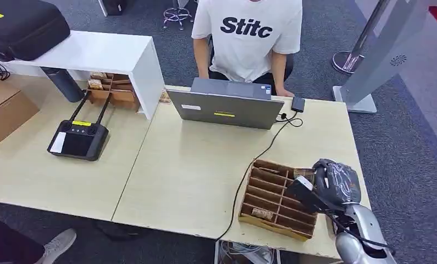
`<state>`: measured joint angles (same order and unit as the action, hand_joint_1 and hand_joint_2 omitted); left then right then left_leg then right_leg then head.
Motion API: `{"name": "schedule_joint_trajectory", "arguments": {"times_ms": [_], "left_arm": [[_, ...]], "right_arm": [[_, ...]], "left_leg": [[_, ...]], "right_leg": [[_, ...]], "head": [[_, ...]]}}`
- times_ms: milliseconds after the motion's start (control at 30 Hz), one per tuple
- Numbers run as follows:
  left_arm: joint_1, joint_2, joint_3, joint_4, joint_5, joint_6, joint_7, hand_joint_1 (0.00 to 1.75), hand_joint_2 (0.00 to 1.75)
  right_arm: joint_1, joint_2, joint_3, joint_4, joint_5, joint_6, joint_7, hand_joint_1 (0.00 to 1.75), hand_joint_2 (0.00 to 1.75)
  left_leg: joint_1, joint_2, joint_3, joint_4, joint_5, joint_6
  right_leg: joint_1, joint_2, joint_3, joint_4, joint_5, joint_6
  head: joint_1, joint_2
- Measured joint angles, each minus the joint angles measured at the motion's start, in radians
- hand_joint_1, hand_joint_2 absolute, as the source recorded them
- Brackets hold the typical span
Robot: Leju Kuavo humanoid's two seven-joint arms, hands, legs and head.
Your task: Pass the card to the sensor for recognition and then transmit it.
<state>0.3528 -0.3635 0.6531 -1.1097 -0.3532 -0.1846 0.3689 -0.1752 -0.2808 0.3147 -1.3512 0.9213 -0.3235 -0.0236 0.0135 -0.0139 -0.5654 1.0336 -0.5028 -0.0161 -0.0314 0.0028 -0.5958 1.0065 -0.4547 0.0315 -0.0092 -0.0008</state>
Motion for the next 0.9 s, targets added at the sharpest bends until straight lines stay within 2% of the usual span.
{"name": "schedule_joint_trajectory", "arguments": {"times_ms": [900], "left_arm": [[0.0,0.0,0.0,0.0,-0.017,-0.008,-0.007,0.0,1.75]], "right_arm": [[0.0,0.0,0.0,0.0,-0.009,-0.012,-0.013,1.75,1.75]], "left_leg": [[0.0,0.0,0.0,0.0,0.0,0.0]], "right_leg": [[0.0,0.0,0.0,0.0,0.0,0.0]], "head": [[0.0,0.0]]}}
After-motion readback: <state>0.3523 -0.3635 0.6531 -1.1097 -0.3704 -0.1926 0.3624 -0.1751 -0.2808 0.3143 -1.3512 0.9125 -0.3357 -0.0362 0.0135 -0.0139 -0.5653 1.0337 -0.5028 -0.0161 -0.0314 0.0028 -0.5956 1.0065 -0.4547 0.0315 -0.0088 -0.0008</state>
